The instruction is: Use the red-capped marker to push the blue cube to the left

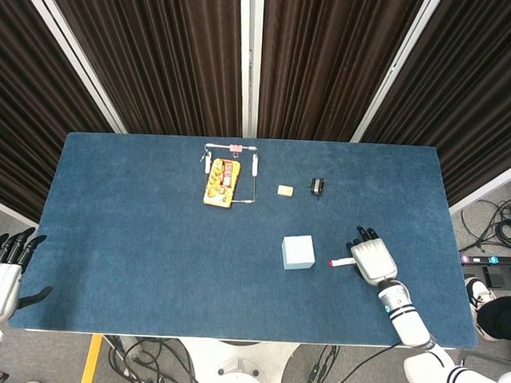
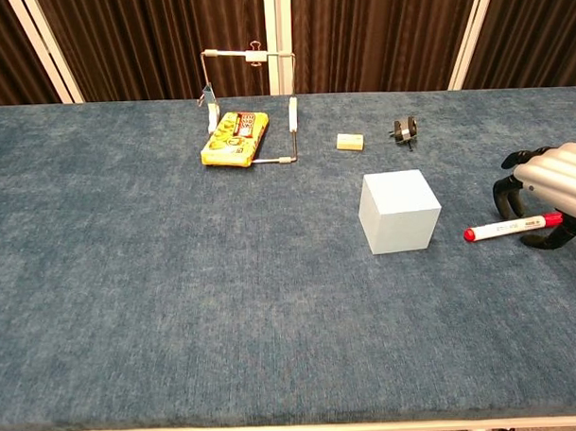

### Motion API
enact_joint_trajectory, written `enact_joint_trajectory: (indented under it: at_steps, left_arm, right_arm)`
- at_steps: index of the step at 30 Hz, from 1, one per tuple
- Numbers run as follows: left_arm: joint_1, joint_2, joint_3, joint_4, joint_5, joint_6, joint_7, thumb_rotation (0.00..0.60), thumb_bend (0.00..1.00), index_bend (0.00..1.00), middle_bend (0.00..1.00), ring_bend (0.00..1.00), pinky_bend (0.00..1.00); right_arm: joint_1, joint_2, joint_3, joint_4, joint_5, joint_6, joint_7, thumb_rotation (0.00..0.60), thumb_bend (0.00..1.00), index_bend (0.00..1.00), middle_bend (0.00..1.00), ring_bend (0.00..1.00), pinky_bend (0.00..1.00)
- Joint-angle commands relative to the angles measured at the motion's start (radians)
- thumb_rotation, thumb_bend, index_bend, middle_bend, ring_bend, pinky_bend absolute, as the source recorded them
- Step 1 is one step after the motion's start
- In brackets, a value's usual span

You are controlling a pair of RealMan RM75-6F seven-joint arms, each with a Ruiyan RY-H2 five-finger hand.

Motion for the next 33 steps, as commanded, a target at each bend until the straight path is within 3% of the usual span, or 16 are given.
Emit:
enact_joint_trajectory:
  at_steps: [1, 10, 20, 33]
  left_arm:
    - [0.000, -0.002, 0.000, 0.004, 0.000, 0.000, -0.002, 0.600, 0.07, 0.22, 0.18, 0.13, 0.10]
    - [0.003, -0.003, -0.001, 0.011, 0.004, 0.006, -0.011, 0.600, 0.07, 0.22, 0.18, 0.13, 0.10]
    - [0.001, 0.000, 0.000, 0.000, 0.012, 0.008, 0.003, 0.600, 0.07, 0.22, 0.18, 0.13, 0.10]
    - [0.003, 0.004, 0.001, 0.003, 0.013, 0.008, -0.001, 0.600, 0.07, 0.22, 0.18, 0.13, 0.10]
  right_arm:
    - [0.001, -0.003, -0.003, 0.006, 0.000, 0.001, 0.006, 0.600, 0.26, 0.51, 0.49, 0.14, 0.20]
    - [0.000, 0.028, -0.004, -0.012, -0.011, 0.037, 0.036, 0.600, 0.47, 0.64, 0.59, 0.21, 0.25]
    - [0.002, 0.094, 0.011, -0.095, 0.001, 0.053, 0.054, 0.600, 0.52, 0.68, 0.62, 0.24, 0.26]
    - [0.074, 0.012, 0.050, -0.105, 0.030, -0.003, 0.059, 0.600, 0.53, 0.68, 0.63, 0.24, 0.26]
